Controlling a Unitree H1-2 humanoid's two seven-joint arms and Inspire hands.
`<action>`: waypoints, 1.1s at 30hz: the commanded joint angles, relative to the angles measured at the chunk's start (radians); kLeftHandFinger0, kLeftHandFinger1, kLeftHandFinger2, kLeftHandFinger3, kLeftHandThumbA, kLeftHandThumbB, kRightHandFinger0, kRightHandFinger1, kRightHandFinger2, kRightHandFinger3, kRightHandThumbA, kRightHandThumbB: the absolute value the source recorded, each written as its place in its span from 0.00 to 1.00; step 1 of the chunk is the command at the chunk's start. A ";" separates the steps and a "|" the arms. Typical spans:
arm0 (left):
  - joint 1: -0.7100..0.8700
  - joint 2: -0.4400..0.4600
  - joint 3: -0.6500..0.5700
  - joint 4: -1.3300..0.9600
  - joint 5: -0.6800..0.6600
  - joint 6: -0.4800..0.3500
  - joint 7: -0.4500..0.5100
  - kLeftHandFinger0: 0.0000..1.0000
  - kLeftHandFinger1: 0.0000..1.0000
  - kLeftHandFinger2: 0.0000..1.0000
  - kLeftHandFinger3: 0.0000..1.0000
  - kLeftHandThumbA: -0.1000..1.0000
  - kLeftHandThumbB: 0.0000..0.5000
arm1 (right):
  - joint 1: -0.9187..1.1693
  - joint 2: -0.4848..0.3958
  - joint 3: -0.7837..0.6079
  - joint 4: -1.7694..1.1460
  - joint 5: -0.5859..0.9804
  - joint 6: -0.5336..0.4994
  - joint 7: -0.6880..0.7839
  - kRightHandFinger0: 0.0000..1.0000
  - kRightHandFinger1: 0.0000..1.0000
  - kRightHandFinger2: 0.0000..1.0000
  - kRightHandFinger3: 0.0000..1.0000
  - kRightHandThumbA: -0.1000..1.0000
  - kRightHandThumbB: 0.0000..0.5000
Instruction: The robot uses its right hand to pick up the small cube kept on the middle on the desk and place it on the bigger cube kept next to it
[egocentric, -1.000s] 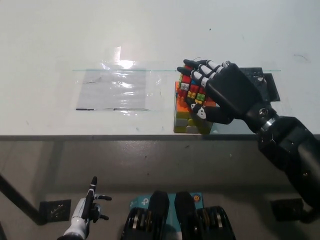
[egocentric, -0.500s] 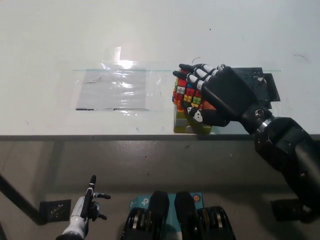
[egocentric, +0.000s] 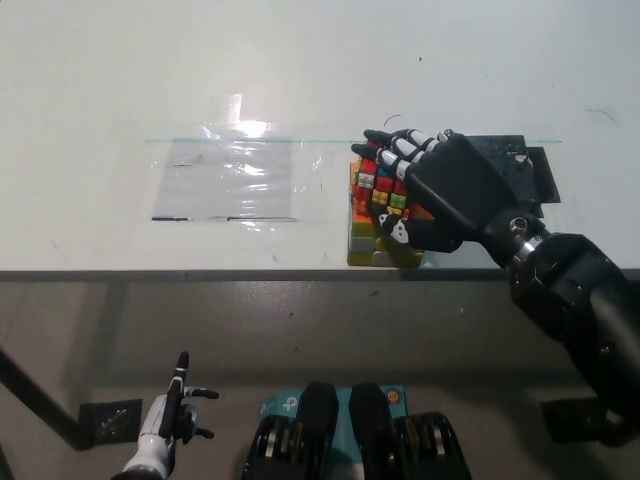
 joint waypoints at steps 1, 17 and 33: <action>-0.009 0.010 0.013 -0.015 -0.012 -0.027 0.002 0.35 0.00 0.00 0.00 1.00 1.00 | -0.047 -0.016 -0.007 -0.016 -0.034 0.030 0.016 0.00 0.00 0.20 0.71 0.00 0.10; -0.012 0.013 0.008 -0.018 -0.003 -0.027 -0.002 0.36 0.00 0.00 0.00 1.00 1.00 | -0.028 -0.019 0.012 -0.081 -0.095 0.135 0.179 1.00 1.00 1.00 1.00 0.78 0.59; -0.008 0.018 0.008 -0.012 -0.001 -0.027 0.008 0.36 0.00 0.00 0.00 1.00 1.00 | 0.017 0.029 -0.036 -0.139 0.036 0.082 0.142 1.00 1.00 1.00 1.00 0.63 0.87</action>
